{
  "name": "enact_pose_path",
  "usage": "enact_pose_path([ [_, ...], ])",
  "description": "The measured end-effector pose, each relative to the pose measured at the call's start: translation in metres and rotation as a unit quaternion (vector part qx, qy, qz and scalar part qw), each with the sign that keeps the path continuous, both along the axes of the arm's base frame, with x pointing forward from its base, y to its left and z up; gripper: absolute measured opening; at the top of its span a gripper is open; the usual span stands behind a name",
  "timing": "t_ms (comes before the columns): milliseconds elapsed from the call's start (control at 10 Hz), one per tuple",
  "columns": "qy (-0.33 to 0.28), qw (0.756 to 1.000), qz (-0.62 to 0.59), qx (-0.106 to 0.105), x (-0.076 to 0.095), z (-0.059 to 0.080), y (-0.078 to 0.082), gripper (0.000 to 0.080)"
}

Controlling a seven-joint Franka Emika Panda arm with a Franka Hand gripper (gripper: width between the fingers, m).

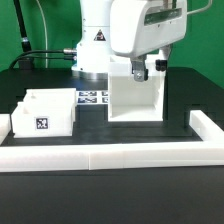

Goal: Assemble drawer

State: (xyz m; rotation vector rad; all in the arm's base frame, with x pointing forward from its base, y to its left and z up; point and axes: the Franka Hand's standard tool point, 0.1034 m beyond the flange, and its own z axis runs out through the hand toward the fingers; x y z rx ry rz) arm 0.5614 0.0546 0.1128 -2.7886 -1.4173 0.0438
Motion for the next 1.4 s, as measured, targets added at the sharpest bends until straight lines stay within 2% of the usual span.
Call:
enact_pose_path([
  [600, 0.0, 1.0, 0.0, 0.0, 0.0, 0.0, 0.0, 0.0649],
  [700, -0.005, 1.0, -0.025, -0.001, -0.005, 0.006, 0.0, 0.0649],
  [900, -0.016, 0.993, -0.116, -0.007, -0.043, 0.024, 0.009, 0.0649],
  [1000, -0.015, 0.99, -0.142, -0.011, -0.057, 0.031, 0.015, 0.0649],
  [1100, -0.014, 0.988, -0.155, -0.013, -0.062, 0.034, 0.018, 0.0649],
  [1400, -0.013, 0.988, -0.154, -0.013, -0.061, 0.032, 0.017, 0.0649],
])
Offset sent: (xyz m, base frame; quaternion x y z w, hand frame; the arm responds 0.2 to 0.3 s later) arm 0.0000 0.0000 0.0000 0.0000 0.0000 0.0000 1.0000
